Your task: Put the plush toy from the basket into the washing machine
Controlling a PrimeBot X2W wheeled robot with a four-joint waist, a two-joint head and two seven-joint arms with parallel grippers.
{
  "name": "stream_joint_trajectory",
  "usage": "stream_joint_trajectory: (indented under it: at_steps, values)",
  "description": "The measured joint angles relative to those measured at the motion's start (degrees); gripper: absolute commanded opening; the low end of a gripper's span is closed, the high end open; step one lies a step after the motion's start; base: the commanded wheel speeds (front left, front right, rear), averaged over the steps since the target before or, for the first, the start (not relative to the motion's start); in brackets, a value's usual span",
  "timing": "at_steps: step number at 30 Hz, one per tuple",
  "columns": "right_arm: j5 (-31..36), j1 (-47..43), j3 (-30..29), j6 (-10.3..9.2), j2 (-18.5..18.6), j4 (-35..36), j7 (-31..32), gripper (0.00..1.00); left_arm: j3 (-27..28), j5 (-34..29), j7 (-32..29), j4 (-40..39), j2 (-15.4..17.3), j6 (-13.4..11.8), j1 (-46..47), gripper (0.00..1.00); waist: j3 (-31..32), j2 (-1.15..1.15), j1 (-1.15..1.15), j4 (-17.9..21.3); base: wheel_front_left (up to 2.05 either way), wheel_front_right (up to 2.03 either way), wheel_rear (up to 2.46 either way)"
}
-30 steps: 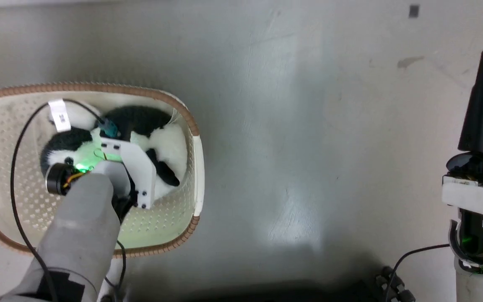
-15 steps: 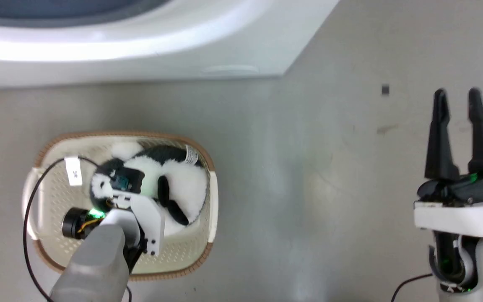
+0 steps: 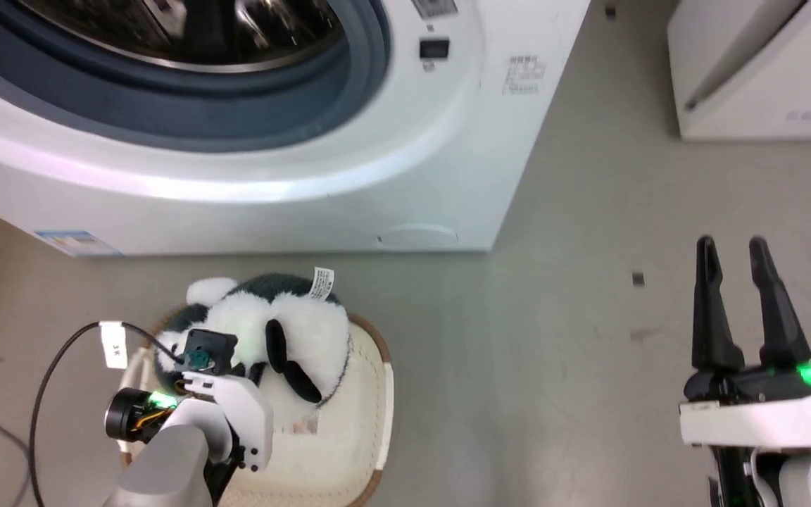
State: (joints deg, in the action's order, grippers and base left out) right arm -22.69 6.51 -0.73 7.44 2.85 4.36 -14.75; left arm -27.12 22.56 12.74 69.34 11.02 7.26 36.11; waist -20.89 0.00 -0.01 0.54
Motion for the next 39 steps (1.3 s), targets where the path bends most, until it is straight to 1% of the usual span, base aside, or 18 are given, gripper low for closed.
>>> stream_joint_trajectory:
  at_steps: [6,9,12,18,23,28,31,35,39]
  values:
    - [-0.10,-2.77,-0.35,0.00,0.01,-0.36,0.00,1.00,0.34,0.32,1.49,-3.71,1.32,-0.30,-1.13,0.00,5.25,0.00,0.00,-1.44,0.00,0.00,0.00]
    - [-0.16,-3.45,-0.31,0.00,0.00,-0.44,0.00,1.00,0.48,0.15,1.53,-6.89,1.98,-1.59,-1.53,0.00,7.09,0.00,0.00,-2.15,0.00,0.00,0.00]
    - [-0.26,-3.94,-0.18,0.00,0.00,-0.49,0.00,1.00,1.36,-0.20,1.53,-11.74,2.64,-2.88,-2.26,0.00,8.47,0.00,0.00,-2.64,0.00,0.00,0.00]
    - [-0.52,-4.14,0.08,0.00,0.00,-0.48,0.00,1.00,3.60,-0.83,1.78,-20.36,3.63,-5.41,-2.98,0.00,9.22,0.00,0.00,-2.61,0.00,0.00,0.00]
    - [-0.58,-4.11,0.53,0.00,0.00,-0.12,0.00,1.00,5.43,-1.37,1.87,-24.66,4.20,-7.31,-2.56,0.00,7.94,0.00,0.00,-1.66,0.00,0.00,0.00]
    - [-0.59,-3.32,0.63,0.01,-0.01,0.26,0.00,1.00,6.84,-1.82,1.87,-27.19,4.74,-8.61,1.81,0.00,5.17,0.00,0.00,-0.21,0.00,0.00,0.00]
    - [-0.63,-1.77,0.64,0.00,0.00,0.47,0.00,1.00,8.15,-1.97,1.87,-27.21,6.34,-8.62,6.49,0.00,2.90,0.00,0.00,0.99,0.00,0.00,0.00]
    - [-1.21,0.42,0.82,0.00,0.00,0.92,0.00,1.00,9.53,-2.64,1.87,-26.88,8.51,-9.37,13.49,0.00,-0.60,0.00,0.01,2.88,0.00,0.00,0.00]
    - [-2.55,2.36,1.07,0.00,0.00,1.35,0.00,1.00,10.87,-2.80,1.58,-24.85,11.15,-9.33,21.37,0.00,-4.41,0.00,0.01,4.98,0.00,0.00,0.00]
